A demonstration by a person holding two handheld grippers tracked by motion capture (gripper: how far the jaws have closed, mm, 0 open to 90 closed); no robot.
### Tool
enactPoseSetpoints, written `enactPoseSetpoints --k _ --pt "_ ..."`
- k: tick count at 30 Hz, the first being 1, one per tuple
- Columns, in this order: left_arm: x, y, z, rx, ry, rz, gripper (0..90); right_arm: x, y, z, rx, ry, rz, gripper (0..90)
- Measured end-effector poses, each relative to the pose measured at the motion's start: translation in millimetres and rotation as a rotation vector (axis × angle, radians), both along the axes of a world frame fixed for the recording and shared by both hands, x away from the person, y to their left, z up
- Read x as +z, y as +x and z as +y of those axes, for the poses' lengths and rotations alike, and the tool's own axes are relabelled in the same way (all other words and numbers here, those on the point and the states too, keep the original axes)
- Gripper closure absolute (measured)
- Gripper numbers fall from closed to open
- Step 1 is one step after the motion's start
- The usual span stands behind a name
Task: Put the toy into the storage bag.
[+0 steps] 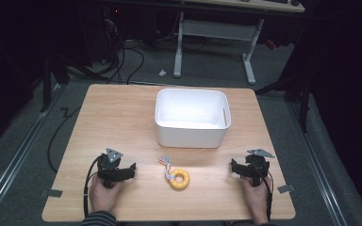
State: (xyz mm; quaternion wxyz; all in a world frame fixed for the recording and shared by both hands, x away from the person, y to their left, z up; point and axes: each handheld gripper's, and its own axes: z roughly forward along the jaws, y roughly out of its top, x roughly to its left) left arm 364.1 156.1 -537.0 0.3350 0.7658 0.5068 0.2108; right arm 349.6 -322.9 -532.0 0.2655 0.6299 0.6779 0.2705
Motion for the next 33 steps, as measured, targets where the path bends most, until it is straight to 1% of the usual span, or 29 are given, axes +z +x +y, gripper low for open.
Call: enactPoseSetpoints --k 13,17,18,19,20,21,22,23,24,25,26,27,29,30,33 --pt "0.0 0.9 0.0 -0.001 0.000 -0.001 14.3 0.2 0.2 0.1 0.003 0.000 0.004 10.2" --pt "0.0 0.9 -0.1 0.000 -0.001 -0.001 14.4 0.3 0.7 0.0 0.022 -0.002 0.002 10.2" --pt "0.0 0.9 0.0 0.000 0.000 -0.001 14.4 1.3 0.8 -0.6 0.030 -0.003 0.015 10.3" --pt "0.0 0.9 0.0 0.000 0.000 -0.001 14.4 1.3 0.8 -0.6 0.030 -0.003 0.015 10.3" --pt "0.0 0.9 -0.1 0.000 -0.001 -0.001 14.4 2.8 0.6 -0.2 0.034 -0.002 0.030 10.6" --pt "0.0 0.9 -0.1 0.000 -0.001 -0.001 14.4 2.8 0.6 -0.2 0.034 -0.002 0.030 10.6" --pt "0.0 1.0 -0.1 0.000 -0.001 -0.001 14.4 4.2 0.1 0.2 0.048 0.001 0.041 13.5" --pt "0.0 1.0 -0.1 0.000 -0.001 -0.001 14.4 4.2 0.1 0.2 0.048 0.001 0.041 13.5" --pt "0.0 0.9 -0.1 0.000 -0.001 -0.001 14.4 6.4 -0.9 1.6 0.068 -0.002 0.052 14.0" --pt "0.0 0.9 -0.1 0.000 -0.001 -0.001 14.4 6.4 -0.9 1.6 0.068 -0.002 0.052 14.0" --pt "-0.1 0.9 -0.1 0.000 -0.002 -0.001 14.4 8.1 -3.0 3.7 0.087 0.008 0.054 14.1" --pt "-0.1 1.0 -0.1 0.000 -0.001 -0.002 14.4 8.1 -3.0 3.7 0.087 0.008 0.054 14.1" --pt "-0.1 1.1 -0.1 0.000 -0.001 -0.002 14.4 9.9 -4.7 6.2 0.113 0.007 0.059 14.0" --pt "0.0 1.1 -0.1 0.000 -0.001 -0.001 14.4 12.0 -6.8 8.5 0.133 0.000 0.053 14.0" --pt "0.0 1.1 -0.1 0.000 -0.001 -0.001 14.4 14.3 -9.0 9.8 0.148 0.005 0.047 14.0"
